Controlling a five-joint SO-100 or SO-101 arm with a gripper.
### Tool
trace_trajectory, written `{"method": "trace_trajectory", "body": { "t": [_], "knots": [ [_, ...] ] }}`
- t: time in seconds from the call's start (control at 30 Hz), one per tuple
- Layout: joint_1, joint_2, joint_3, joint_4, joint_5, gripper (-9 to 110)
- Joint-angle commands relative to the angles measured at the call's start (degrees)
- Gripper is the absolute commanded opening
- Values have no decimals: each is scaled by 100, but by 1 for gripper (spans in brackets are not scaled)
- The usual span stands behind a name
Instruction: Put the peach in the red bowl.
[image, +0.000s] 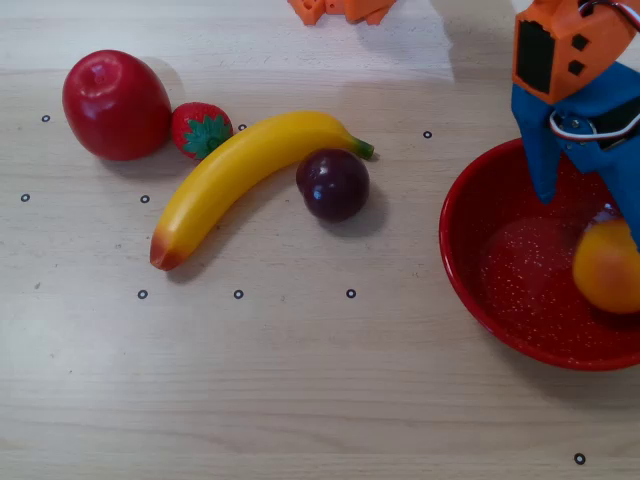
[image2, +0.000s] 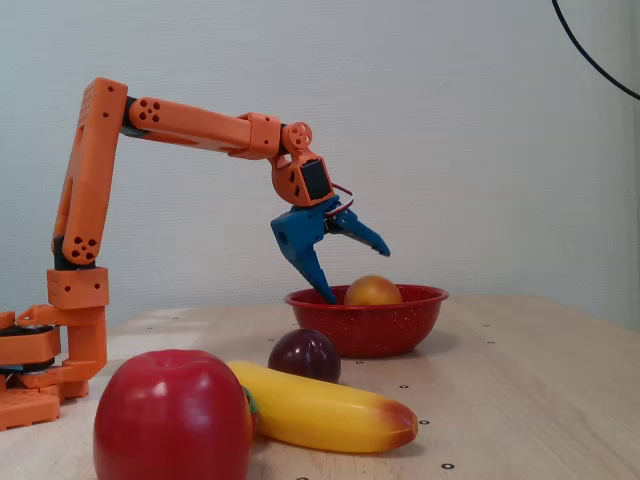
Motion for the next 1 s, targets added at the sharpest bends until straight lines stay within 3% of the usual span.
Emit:
{"method": "trace_trajectory", "body": {
  "t": [0.0,0.13,0.53,0.97],
  "knots": [
    [-325,571,-369,-62,-158,45],
    [-404,914,-475,114,-255,43],
    [-1415,2777,334,70,-290,1],
    [-2760,5581,3876,-1037,-79,0]
  ]
}}
